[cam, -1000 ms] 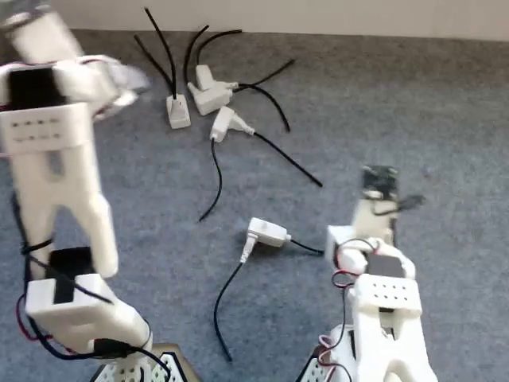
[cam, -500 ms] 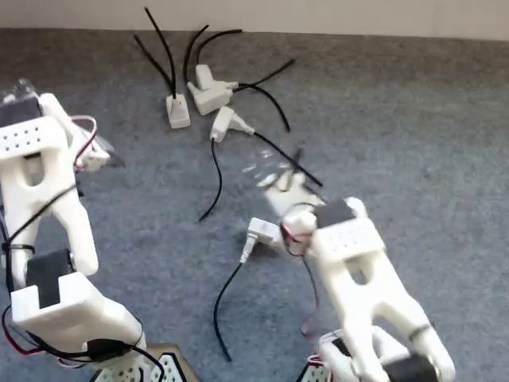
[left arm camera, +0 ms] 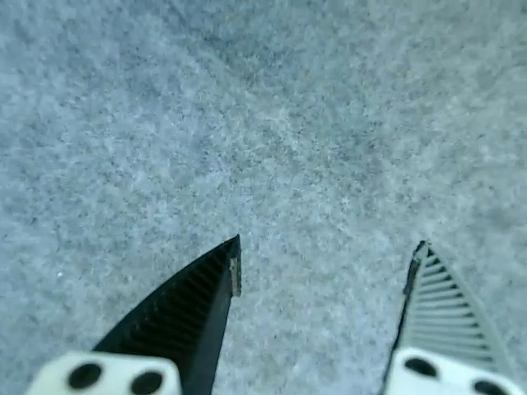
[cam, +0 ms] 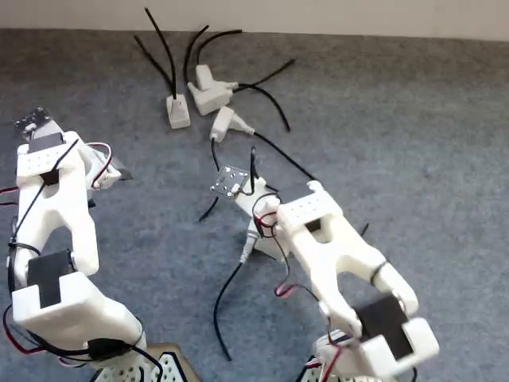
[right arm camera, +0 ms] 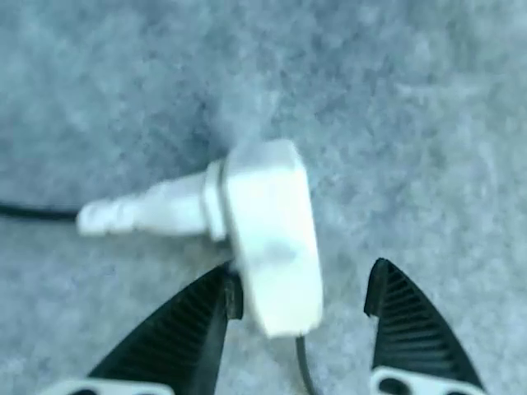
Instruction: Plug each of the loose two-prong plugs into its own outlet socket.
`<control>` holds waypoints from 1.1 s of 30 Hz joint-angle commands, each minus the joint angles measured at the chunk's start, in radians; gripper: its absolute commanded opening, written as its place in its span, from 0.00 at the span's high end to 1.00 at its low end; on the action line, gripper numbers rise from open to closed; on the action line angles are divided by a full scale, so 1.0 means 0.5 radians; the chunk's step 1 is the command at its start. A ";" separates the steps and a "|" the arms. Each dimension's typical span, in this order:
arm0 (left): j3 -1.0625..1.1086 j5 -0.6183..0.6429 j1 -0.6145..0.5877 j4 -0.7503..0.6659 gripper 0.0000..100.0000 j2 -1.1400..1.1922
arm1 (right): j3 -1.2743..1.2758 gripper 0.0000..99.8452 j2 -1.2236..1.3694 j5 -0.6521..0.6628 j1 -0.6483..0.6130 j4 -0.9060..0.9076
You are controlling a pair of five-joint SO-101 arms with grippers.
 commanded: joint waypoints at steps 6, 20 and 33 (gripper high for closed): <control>-0.005 -0.006 -0.023 -0.031 0.68 -0.081 | -0.410 0.96 0.207 -0.203 0.069 -0.075; -0.002 -0.006 -0.017 -0.031 0.68 -0.081 | -1.462 0.96 0.247 -0.230 0.756 0.097; -0.002 -0.003 -0.011 -0.034 0.68 -0.078 | -2.607 0.96 1.373 -0.301 0.824 -0.796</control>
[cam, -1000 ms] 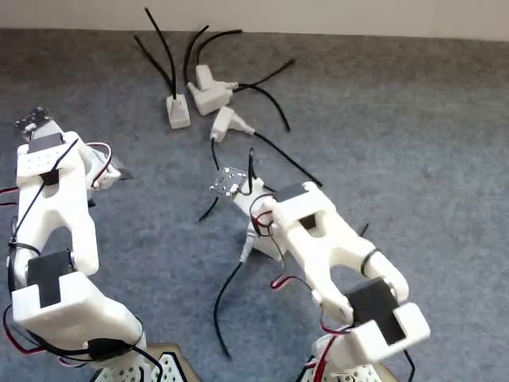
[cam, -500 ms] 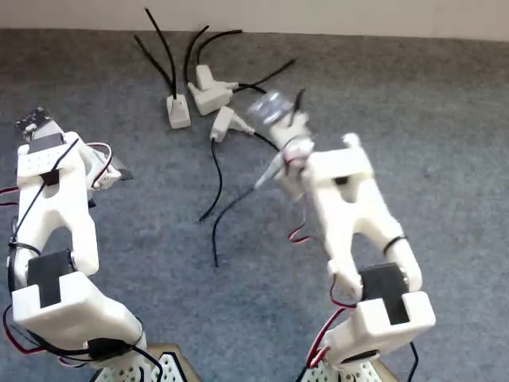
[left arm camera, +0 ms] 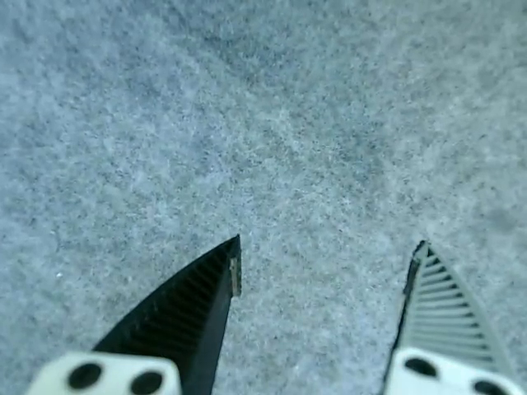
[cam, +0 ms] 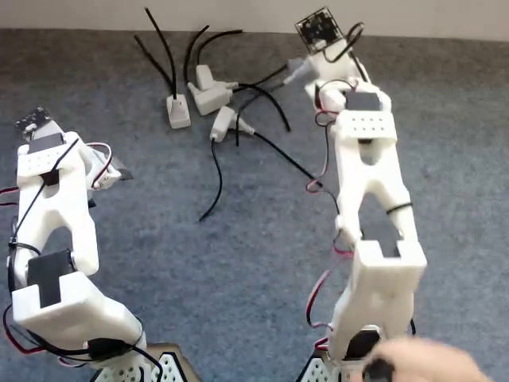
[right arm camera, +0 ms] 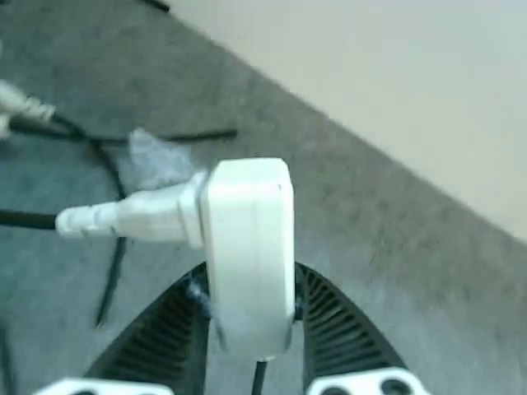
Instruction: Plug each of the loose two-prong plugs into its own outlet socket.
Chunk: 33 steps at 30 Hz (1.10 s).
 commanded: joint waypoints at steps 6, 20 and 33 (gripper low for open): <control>0.106 -0.003 -0.011 -0.264 0.68 -0.081 | -1.315 0.96 1.036 -0.021 0.078 -0.087; 0.137 -0.003 -0.011 -0.338 0.68 -0.084 | -2.708 0.67 1.564 -0.037 0.069 0.493; 0.103 0.000 0.023 -0.405 0.68 -0.103 | -2.656 0.67 0.296 -0.034 0.112 0.747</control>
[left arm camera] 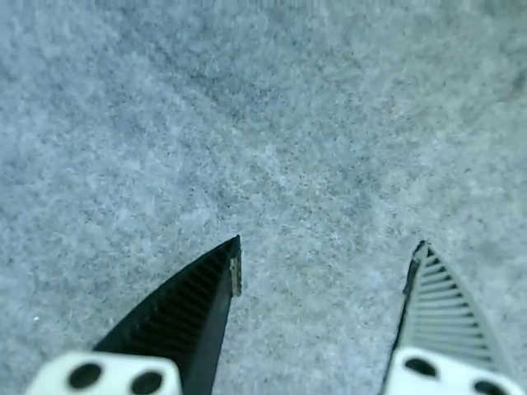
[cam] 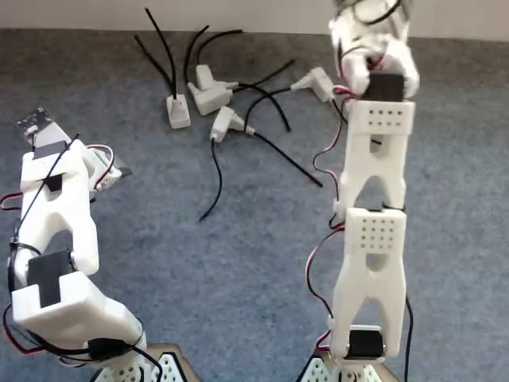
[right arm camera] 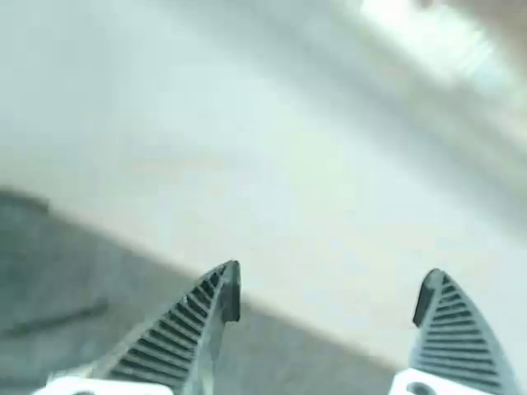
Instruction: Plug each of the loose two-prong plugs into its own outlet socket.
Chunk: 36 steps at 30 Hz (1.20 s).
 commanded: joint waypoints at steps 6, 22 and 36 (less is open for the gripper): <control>-0.379 -0.012 0.054 -0.074 0.68 -0.186 | -0.269 0.67 -1.036 -0.018 0.011 0.127; -1.720 -0.015 0.057 -0.074 0.68 -1.428 | -0.259 0.67 -2.242 -0.018 0.008 0.361; -1.873 -0.012 0.253 0.608 0.68 -2.334 | -0.222 0.67 -3.061 -0.700 0.011 1.066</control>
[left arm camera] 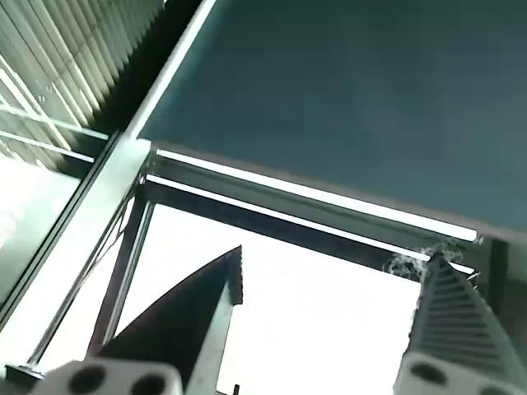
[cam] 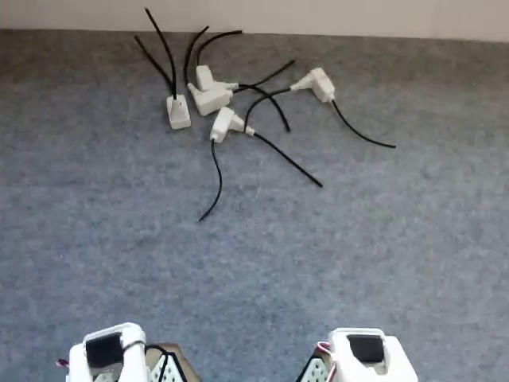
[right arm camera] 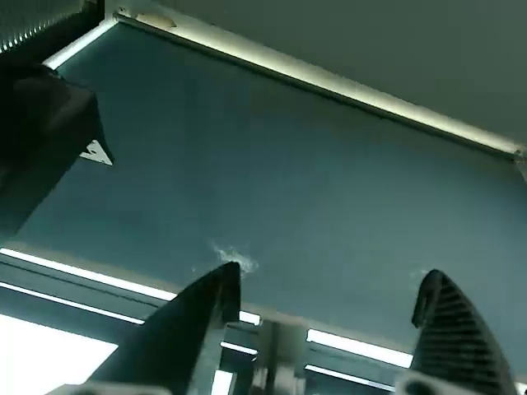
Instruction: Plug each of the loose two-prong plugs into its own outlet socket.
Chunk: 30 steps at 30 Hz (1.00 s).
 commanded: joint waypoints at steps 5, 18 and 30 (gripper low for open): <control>0.588 -0.009 0.489 0.546 0.68 0.262 | 0.324 0.67 -0.032 -0.224 0.005 0.888; 1.892 -0.012 0.443 0.451 0.68 0.339 | 2.628 0.68 -0.493 -0.224 0.002 0.845; 2.285 -0.764 0.453 0.454 1.00 0.339 | 4.764 0.92 -1.760 -0.209 0.008 -0.097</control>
